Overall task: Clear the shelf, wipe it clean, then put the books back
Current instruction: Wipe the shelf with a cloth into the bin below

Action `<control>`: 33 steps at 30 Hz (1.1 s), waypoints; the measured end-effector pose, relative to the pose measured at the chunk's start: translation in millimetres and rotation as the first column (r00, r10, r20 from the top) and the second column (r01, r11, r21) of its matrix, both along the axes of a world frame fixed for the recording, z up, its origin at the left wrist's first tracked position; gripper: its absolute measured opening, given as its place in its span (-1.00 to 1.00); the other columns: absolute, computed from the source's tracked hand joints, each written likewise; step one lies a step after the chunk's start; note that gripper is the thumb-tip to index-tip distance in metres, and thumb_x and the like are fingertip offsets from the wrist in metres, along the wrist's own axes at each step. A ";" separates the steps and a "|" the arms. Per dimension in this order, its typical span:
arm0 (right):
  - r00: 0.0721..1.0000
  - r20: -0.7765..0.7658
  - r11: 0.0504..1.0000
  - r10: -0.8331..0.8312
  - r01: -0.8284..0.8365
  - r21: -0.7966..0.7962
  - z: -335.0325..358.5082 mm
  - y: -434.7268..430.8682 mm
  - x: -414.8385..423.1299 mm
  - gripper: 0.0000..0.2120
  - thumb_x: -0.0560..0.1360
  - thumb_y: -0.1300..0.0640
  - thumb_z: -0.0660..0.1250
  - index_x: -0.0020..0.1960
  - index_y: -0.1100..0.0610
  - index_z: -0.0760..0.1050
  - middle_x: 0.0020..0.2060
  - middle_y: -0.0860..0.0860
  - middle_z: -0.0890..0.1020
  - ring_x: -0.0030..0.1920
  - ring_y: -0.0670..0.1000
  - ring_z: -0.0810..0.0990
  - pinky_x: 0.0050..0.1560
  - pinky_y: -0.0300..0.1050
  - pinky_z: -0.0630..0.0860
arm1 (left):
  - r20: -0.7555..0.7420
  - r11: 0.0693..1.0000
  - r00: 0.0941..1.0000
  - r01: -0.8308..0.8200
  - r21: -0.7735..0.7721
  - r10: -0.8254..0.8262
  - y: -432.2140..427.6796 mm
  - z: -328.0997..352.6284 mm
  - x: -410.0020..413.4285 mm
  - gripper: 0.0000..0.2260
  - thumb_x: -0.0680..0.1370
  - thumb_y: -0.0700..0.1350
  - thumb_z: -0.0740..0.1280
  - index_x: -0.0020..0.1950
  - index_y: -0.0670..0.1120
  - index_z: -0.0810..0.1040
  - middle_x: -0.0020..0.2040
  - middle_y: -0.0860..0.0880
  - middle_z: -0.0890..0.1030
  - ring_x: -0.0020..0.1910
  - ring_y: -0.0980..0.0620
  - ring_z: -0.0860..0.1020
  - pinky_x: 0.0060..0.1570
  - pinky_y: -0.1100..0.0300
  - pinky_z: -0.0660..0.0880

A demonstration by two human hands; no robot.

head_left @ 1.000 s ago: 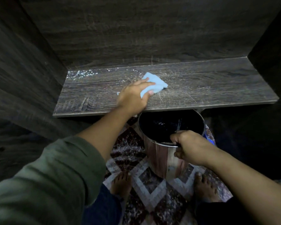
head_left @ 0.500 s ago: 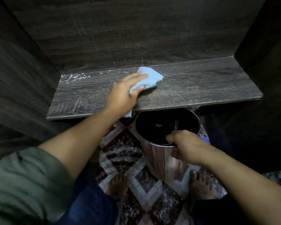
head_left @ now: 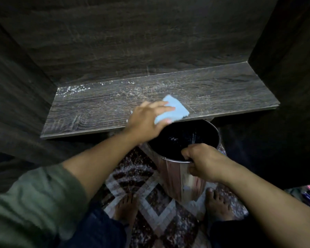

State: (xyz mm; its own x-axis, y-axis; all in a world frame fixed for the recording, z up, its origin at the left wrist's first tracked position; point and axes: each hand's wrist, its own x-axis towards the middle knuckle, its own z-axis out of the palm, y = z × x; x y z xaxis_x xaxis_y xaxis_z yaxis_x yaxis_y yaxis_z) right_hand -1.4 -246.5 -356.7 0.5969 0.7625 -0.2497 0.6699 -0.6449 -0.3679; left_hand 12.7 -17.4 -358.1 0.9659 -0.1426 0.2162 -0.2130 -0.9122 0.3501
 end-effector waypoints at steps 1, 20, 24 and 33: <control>1.000 0.004 1.000 0.000 0.000 -0.004 1.0 -0.2 -0.2 -0.64 0.33 0.23 0.37 -0.36 0.02 0.17 -0.18 -0.01 0.46 -0.05 0.11 0.55 -0.16 -0.08 0.47 | 0.020 0.999 0.999 0.048 -0.004 -0.048 -5.7 0.3 -13.2 -0.65 0.53 0.19 0.26 0.30 0.19 0.54 0.32 0.12 0.53 0.14 -0.03 0.52 0.19 0.11 0.36; 0.999 0.034 1.000 0.022 -0.022 0.016 8.8 19.3 -3.8 -0.68 0.37 0.27 0.28 -0.35 0.01 0.17 -0.06 0.08 0.56 0.01 0.16 0.56 -0.18 -0.14 0.37 | 0.232 0.967 0.939 -0.238 -0.090 0.253 -10.4 52.8 -32.2 -0.58 0.54 0.16 0.23 0.30 -0.01 0.55 0.18 -0.05 0.48 0.15 -0.09 0.46 0.18 0.06 0.42; 0.999 0.036 0.999 0.027 -0.028 0.035 7.0 27.4 -4.9 -0.68 0.35 0.28 0.27 -0.37 0.01 0.16 -0.09 0.08 0.57 0.01 0.17 0.55 -0.21 -0.16 0.27 | -0.052 0.994 0.994 -0.096 0.043 0.099 1.3 57.2 -30.5 -0.65 0.55 0.10 0.28 0.28 0.02 0.56 0.15 -0.06 0.52 0.14 -0.09 0.50 0.17 0.09 0.42; 0.999 0.031 0.999 0.038 -0.037 -0.009 6.5 40.9 -4.1 -0.74 0.40 0.28 0.26 -0.29 0.04 0.22 -0.09 0.08 0.52 0.04 0.15 0.54 -0.18 -0.16 0.28 | 0.159 0.832 0.838 -0.541 0.124 0.522 64.6 69.6 36.4 -0.63 0.58 0.01 0.22 0.38 -0.01 0.45 0.34 -0.22 0.34 0.25 -0.29 0.34 0.23 -0.05 0.36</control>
State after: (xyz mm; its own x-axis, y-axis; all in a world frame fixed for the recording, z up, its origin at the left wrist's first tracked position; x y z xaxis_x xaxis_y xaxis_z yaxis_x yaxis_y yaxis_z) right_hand -5.5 -205.7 -350.2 0.5756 0.7824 -0.2379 0.7049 -0.6221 -0.3407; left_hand 49.1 47.2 -288.5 0.8724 0.3442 0.3471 0.2916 -0.9363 0.1957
